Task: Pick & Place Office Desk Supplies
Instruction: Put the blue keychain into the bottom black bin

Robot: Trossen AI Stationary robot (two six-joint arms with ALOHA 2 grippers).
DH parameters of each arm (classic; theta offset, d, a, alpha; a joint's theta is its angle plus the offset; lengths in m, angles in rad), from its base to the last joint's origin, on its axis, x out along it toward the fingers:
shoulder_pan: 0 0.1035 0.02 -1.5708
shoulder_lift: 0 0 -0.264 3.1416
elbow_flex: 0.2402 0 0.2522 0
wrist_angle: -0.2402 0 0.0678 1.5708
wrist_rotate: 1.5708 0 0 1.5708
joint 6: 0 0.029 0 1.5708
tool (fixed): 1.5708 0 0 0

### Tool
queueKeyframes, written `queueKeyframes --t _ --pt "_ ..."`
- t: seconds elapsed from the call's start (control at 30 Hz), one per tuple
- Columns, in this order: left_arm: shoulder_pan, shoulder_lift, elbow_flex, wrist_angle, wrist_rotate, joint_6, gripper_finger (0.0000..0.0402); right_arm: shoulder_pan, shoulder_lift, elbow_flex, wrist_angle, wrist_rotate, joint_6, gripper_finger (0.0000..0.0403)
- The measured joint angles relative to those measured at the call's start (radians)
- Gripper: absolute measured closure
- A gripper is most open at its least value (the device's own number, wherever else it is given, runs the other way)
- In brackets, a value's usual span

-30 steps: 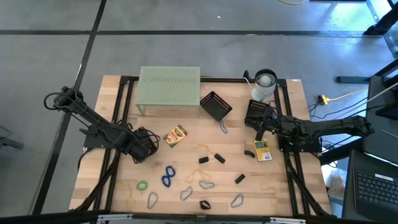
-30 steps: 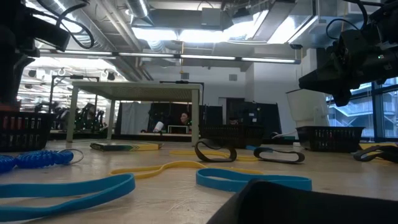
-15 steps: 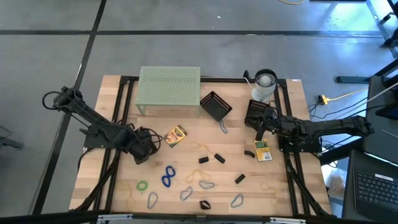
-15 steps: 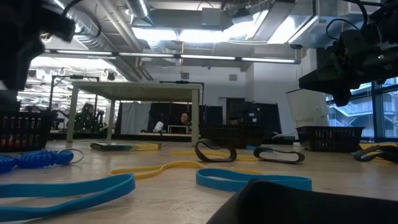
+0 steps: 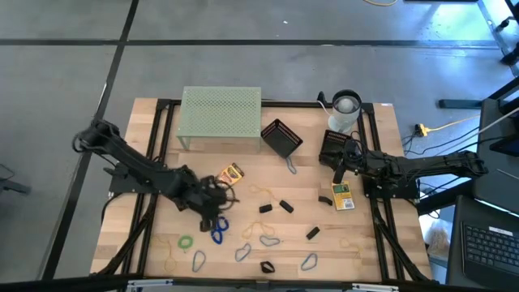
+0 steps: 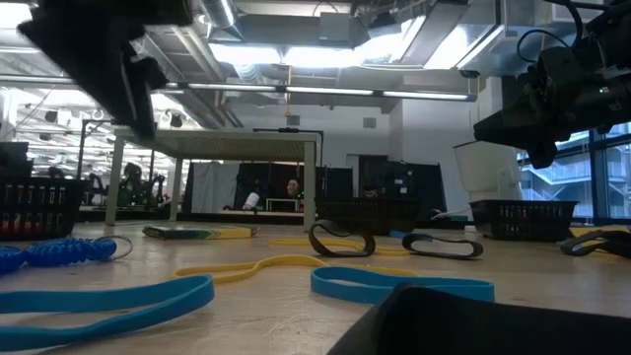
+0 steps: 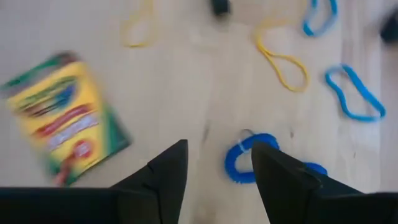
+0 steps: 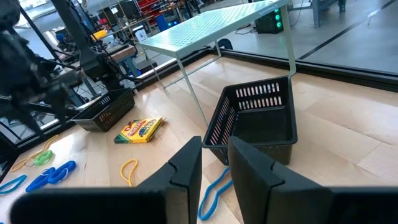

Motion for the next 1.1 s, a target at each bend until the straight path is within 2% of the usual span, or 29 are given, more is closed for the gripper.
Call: queueKeyframes --t 0.13,0.23,0.57,0.77,0.9,1.1 --pt "0.016 0.107 0.0 0.033 0.106 0.105 0.0224 0.0 0.0 0.0 0.0 0.0 0.0 0.0321" --pt "0.025 0.172 0.0 0.034 0.139 0.137 0.0227 0.0 0.0 0.0 0.0 0.0 0.0 0.032" --pt "0.031 0.274 0.001 0.061 0.159 0.177 0.0233 0.0 0.0 0.0 0.0 0.0 0.003 0.032" --pt "0.028 0.288 0.003 0.059 0.123 0.202 0.024 0.0 0.0 0.0 0.0 0.0 0.003 0.032" --pt "0.023 0.289 0.002 0.068 0.112 0.271 0.0281 0.0 0.0 0.0 0.0 0.0 0.003 0.032" --pt "0.025 0.29 0.007 0.08 0.121 0.295 0.0379 0.0 0.0 0.0 0.0 0.0 0.003 0.032"
